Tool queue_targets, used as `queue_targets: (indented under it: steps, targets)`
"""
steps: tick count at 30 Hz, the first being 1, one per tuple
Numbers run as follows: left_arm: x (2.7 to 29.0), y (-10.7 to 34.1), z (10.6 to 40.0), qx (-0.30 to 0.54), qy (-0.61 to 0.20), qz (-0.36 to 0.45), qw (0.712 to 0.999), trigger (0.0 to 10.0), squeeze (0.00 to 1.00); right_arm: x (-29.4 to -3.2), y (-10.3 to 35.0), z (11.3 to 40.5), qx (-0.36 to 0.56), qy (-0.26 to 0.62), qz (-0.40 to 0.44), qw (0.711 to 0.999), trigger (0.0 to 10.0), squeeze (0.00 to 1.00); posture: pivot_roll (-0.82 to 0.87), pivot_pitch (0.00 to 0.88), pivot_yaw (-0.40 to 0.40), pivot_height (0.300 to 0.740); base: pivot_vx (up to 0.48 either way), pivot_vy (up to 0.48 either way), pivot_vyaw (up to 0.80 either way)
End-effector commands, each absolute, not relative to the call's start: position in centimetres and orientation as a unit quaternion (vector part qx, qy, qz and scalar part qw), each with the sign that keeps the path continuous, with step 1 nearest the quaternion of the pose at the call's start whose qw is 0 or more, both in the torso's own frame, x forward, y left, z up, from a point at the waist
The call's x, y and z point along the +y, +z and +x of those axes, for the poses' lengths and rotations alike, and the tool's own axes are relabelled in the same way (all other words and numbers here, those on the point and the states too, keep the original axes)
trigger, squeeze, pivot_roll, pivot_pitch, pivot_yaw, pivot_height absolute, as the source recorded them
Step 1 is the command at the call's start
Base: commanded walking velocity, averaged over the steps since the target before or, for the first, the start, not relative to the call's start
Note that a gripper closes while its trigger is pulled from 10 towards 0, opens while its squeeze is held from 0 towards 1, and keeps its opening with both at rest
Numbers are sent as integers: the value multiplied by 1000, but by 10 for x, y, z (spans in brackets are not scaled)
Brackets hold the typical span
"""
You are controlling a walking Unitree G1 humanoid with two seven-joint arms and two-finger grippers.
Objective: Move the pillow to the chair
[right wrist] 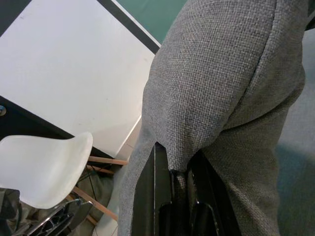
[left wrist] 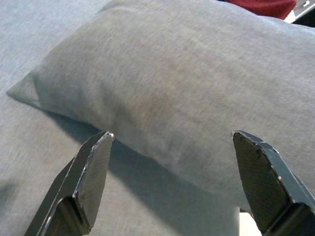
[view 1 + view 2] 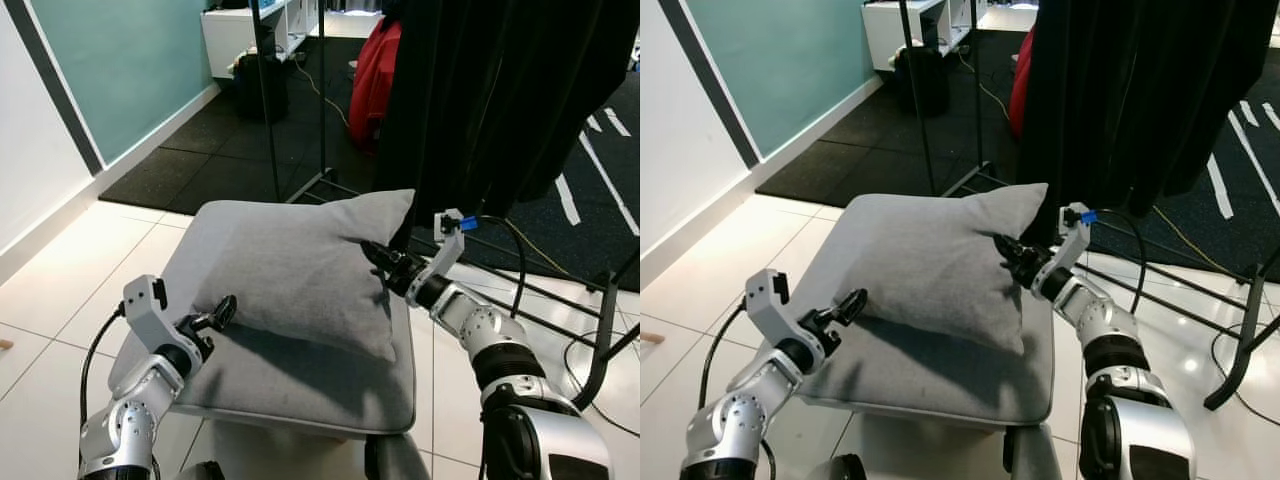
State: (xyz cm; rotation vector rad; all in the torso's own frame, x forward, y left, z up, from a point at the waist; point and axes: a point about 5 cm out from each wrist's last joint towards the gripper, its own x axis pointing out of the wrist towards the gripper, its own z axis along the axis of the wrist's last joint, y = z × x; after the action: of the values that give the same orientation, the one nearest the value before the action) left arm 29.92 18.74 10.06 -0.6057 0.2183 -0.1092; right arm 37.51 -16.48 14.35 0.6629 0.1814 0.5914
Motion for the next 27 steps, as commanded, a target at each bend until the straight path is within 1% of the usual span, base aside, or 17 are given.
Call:
queue_targets:
  steps: [1, 10, 12, 16, 17, 19, 22, 26, 27]
  targets:
    - [188, 100, 300, 105, -53, -289, 950, 10000, 0, -164, 159, 380, 49, 294, 310, 903, 0, 0, -105, 28, -4, 600, 0, 0, 0]
    - [186, 99, 301, 102, -53, -282, 952, 10000, 0, -160, 165, 382, 41, 299, 308, 902, 0, 0, -113, 26, -4, 628, 0, 0, 0]
    - [187, 99, 302, 101, -53, -279, 953, 10000, 0, -154, 168, 382, 37, 309, 308, 899, 0, 0, -117, 26, -2, 642, 0, 0, 0]
    - [188, 99, 302, 101, -51, -278, 954, 10000, 0, -149, 169, 381, 37, 319, 306, 896, 0, 0, -119, 27, -3, 652, 0, 0, 0]
    - [188, 99, 302, 100, -50, -278, 954, 10000, 0, -146, 169, 380, 38, 327, 302, 895, 0, 0, -120, 28, -4, 661, 0, 0, 0]
    - [188, 99, 302, 100, -50, -278, 954, 10000, 0, -143, 169, 380, 39, 332, 302, 892, 0, 0, -121, 26, -2, 666, 0, 0, 0]
    - [187, 99, 302, 99, -48, -277, 954, 10000, 0, -129, 170, 376, 41, 365, 291, 883, 0, 0, -121, 29, -5, 685, 0, 0, 0]
    - [188, 99, 302, 98, -46, -277, 955, 10000, 0, -124, 171, 374, 41, 378, 287, 879, 0, 0, -123, 29, -4, 694, 0, 0, 0]
    - [189, 98, 302, 97, -44, -276, 955, 10000, 0, -118, 172, 372, 39, 391, 282, 875, 0, 0, -122, 29, -7, 704, 0, 0, 0]
